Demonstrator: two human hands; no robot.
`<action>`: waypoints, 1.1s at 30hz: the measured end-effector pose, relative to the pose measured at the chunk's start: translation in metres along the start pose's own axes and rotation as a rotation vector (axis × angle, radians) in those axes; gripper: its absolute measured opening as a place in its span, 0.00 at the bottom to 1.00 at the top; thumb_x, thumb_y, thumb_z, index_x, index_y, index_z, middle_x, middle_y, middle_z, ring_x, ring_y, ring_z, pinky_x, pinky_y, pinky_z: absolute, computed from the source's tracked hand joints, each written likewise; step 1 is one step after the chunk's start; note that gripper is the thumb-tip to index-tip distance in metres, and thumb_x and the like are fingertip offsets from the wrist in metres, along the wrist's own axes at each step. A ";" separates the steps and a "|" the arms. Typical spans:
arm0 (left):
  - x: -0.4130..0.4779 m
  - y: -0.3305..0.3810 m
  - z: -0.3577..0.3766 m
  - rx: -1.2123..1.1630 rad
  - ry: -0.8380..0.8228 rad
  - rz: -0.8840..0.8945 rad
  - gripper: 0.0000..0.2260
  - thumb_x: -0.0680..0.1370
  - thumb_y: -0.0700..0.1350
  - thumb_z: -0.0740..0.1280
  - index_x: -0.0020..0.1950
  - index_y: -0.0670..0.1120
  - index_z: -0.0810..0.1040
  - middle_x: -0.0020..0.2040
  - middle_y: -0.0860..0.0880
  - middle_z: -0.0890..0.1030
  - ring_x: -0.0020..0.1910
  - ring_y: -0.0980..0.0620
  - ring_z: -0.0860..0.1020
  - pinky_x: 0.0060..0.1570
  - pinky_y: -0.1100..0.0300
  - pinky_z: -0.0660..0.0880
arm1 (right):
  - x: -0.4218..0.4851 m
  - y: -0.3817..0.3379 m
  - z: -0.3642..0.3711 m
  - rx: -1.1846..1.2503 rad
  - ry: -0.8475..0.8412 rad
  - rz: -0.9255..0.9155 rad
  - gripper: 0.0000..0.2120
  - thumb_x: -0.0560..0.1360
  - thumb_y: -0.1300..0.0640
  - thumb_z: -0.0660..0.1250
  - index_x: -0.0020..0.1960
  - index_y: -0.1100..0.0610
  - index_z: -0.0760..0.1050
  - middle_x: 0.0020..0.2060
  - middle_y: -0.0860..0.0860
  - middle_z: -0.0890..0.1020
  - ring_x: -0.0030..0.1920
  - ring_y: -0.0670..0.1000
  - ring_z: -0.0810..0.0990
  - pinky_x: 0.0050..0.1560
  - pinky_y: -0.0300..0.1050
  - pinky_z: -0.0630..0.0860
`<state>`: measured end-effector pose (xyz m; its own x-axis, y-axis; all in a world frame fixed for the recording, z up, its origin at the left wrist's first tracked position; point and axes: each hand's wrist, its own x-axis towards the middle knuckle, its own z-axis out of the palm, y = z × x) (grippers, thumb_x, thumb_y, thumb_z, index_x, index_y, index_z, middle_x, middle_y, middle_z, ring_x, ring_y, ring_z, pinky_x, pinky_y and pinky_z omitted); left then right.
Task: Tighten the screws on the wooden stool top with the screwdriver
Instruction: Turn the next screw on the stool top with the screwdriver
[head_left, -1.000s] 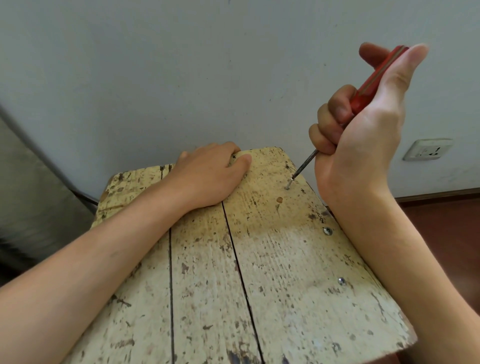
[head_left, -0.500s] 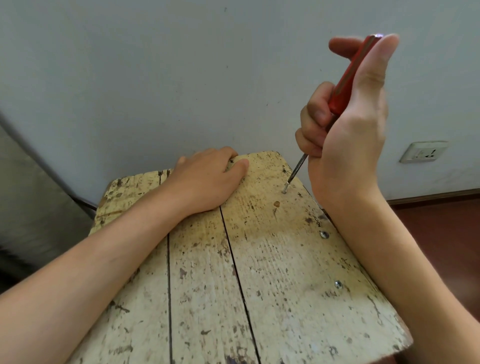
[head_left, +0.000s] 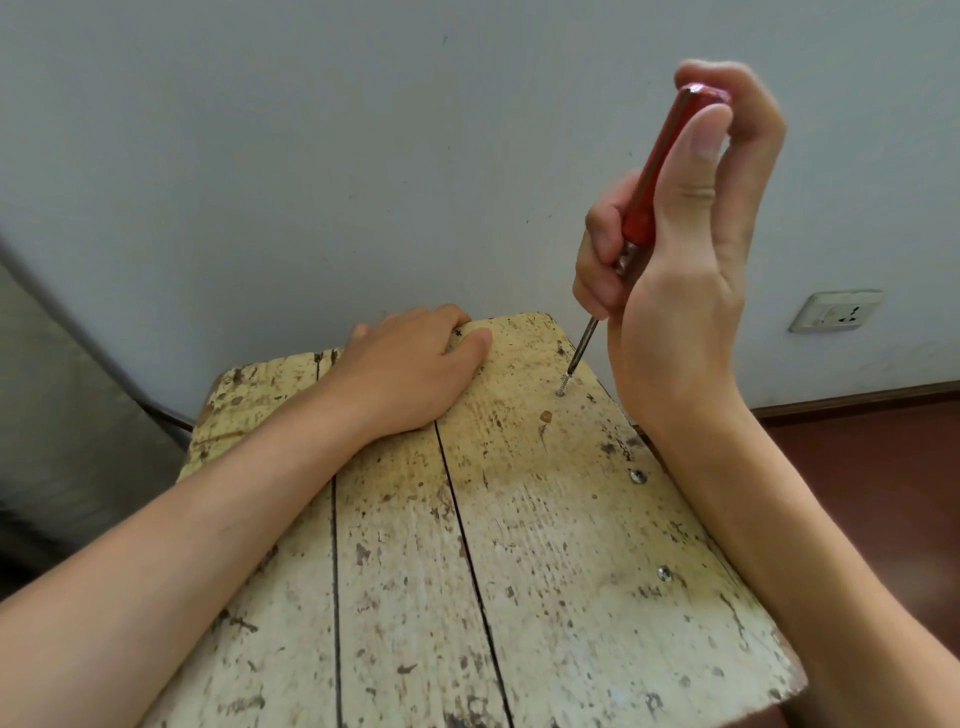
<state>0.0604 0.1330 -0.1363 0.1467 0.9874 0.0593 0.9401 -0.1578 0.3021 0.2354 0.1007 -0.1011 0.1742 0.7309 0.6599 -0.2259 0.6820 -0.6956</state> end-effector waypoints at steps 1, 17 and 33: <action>0.000 0.000 0.000 0.001 0.000 0.001 0.22 0.83 0.64 0.49 0.66 0.56 0.73 0.59 0.54 0.79 0.61 0.48 0.75 0.66 0.42 0.66 | 0.000 -0.002 -0.001 -0.019 -0.005 -0.015 0.08 0.91 0.53 0.50 0.65 0.49 0.66 0.35 0.57 0.67 0.29 0.57 0.66 0.27 0.45 0.65; -0.004 0.002 -0.002 -0.016 -0.002 0.006 0.21 0.83 0.63 0.50 0.66 0.55 0.74 0.59 0.54 0.79 0.61 0.49 0.75 0.66 0.44 0.66 | 0.008 -0.016 -0.039 -0.317 -0.059 -0.193 0.13 0.86 0.60 0.68 0.68 0.55 0.69 0.43 0.46 0.79 0.46 0.54 0.86 0.44 0.60 0.83; -0.005 0.003 -0.003 -0.009 0.005 0.009 0.21 0.83 0.63 0.50 0.67 0.55 0.74 0.61 0.55 0.79 0.63 0.50 0.75 0.67 0.45 0.66 | 0.012 -0.030 -0.057 -0.350 -0.209 -0.149 0.18 0.82 0.63 0.73 0.69 0.50 0.76 0.50 0.50 0.83 0.43 0.46 0.88 0.48 0.38 0.81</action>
<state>0.0619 0.1272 -0.1332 0.1534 0.9859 0.0669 0.9361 -0.1666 0.3096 0.2994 0.0900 -0.0887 -0.0258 0.6272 0.7784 0.1322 0.7740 -0.6193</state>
